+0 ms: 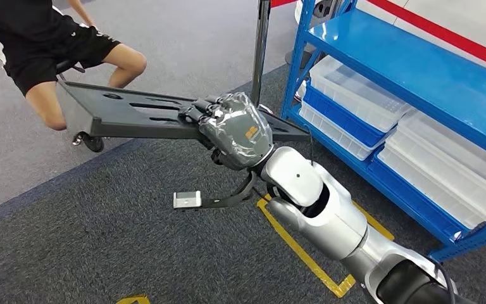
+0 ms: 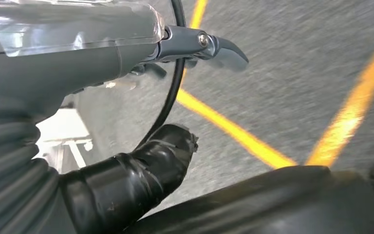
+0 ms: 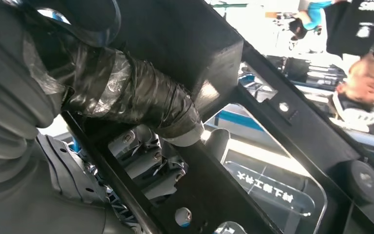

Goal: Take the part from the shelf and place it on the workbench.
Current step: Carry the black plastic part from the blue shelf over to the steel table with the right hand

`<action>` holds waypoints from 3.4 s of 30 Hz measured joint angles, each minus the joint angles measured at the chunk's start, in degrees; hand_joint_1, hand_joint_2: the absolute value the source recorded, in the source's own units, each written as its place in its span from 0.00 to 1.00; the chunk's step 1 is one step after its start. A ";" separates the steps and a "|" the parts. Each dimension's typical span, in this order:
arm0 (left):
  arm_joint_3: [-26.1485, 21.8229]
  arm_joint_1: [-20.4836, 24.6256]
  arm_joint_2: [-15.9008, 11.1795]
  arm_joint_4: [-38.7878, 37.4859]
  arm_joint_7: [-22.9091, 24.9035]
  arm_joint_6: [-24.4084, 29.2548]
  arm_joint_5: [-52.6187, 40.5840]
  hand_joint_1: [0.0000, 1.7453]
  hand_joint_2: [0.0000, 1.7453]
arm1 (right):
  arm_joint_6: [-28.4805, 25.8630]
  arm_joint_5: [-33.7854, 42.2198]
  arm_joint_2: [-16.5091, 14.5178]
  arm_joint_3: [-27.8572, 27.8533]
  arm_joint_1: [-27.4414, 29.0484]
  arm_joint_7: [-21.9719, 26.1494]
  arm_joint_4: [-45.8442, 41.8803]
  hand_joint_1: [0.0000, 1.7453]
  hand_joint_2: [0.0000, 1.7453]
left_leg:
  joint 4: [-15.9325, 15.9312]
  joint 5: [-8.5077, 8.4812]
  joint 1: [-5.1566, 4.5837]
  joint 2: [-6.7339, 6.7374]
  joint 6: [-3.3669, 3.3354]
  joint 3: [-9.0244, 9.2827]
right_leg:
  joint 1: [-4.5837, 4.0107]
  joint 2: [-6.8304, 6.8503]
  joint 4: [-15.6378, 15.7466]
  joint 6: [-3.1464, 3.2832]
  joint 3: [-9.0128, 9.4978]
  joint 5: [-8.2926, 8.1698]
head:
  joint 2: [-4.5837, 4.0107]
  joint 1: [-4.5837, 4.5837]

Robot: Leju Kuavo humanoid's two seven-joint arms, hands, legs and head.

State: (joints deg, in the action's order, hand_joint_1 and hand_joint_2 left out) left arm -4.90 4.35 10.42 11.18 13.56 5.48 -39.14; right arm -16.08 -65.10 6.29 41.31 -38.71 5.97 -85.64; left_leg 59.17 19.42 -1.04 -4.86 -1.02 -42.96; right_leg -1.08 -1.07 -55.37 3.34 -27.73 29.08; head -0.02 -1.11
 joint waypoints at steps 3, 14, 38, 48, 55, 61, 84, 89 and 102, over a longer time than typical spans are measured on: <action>-0.04 0.10 -0.38 0.01 -0.32 -0.03 -0.17 0.00 1.00 | 0.28 0.01 -0.07 -0.01 -0.07 0.09 -0.04 1.00 1.00 | 10.52 7.84 0.75 3.34 1.23 -1.99 | 0.19 2.49 0.23 -0.05 -2.26 -2.04 | 0.00 0.04; -0.65 -0.92 -1.51 0.03 -3.09 -2.96 1.56 0.00 1.00 | -0.08 -0.25 -0.46 0.13 0.53 0.42 -0.15 1.00 1.00 | -0.45 9.37 1.16 6.50 0.36 11.28 | 1.87 7.98 -5.15 -4.15 -9.69 -4.12 | 0.01 -0.22; -5.78 -1.22 -1.06 0.02 -6.02 -2.26 4.37 0.00 1.00 | 0.21 -0.52 -0.86 0.22 0.82 -1.73 0.23 1.00 1.00 | 8.97 9.60 1.31 4.45 2.40 4.13 | 1.39 4.55 -1.16 -1.32 -4.36 -2.65 | -0.01 -0.50; -6.08 -0.90 -0.98 0.03 -6.56 -2.85 4.59 0.00 1.00 | 1.41 0.14 0.14 -0.55 0.54 -1.20 -0.55 1.00 1.00 | -1.16 5.75 0.95 4.47 -0.97 8.62 | 1.51 2.59 -10.25 -3.76 -8.12 3.16 | 0.01 -0.73; -6.20 -0.66 -0.58 0.03 -7.39 -3.59 4.66 0.00 1.00 | 2.05 0.22 0.66 -0.77 0.28 -1.13 -0.65 1.00 1.00 | -0.69 5.28 0.51 -0.48 -1.35 7.97 | 1.12 -1.26 -9.40 -2.14 -7.65 -0.02 | 0.01 -0.68; -6.39 -0.36 -0.34 0.03 -7.43 -3.65 4.44 0.00 1.00 | 2.50 0.32 0.82 -1.08 -0.46 -1.08 -0.90 1.00 1.00 | -0.64 4.78 0.73 -2.55 0.54 6.73 | 1.26 -1.37 -2.40 -1.41 -4.83 -2.10 | 0.01 -0.71; -6.97 0.07 -0.74 0.03 -8.22 -5.92 4.35 0.00 1.00 | 3.00 0.84 2.79 -1.83 -0.66 -0.74 -1.36 1.00 1.00 | -1.28 5.44 0.23 0.88 -1.39 8.63 | 1.25 1.20 -18.24 -2.68 -13.30 3.35 | 0.01 -0.51; -6.97 0.29 -0.22 0.03 -8.28 -6.14 4.35 0.00 1.00 | 2.99 0.85 3.30 -1.96 -0.76 -0.72 -1.31 1.00 1.00 | -1.03 5.43 0.70 -2.65 -0.84 8.08 | 1.24 -3.58 -4.85 -1.57 -8.15 -3.62 | 0.01 -0.44; -7.01 0.37 -1.08 0.04 -8.59 -6.20 4.32 0.00 1.00 | 2.98 0.86 3.80 -2.44 -0.61 -0.36 -1.28 1.00 1.00 | 2.97 6.25 0.27 6.55 2.06 6.65 | 1.71 5.82 -2.34 -1.57 -5.59 -2.43 | 0.02 -0.25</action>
State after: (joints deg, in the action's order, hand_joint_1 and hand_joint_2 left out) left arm -11.91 4.72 9.34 11.22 4.96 -0.73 -34.82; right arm -13.09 -64.24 10.09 38.88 -39.33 5.61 -86.93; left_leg 62.13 25.67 -0.77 1.69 1.03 -36.31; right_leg 0.63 4.74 -57.71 1.77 -33.33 26.65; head 0.00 -1.36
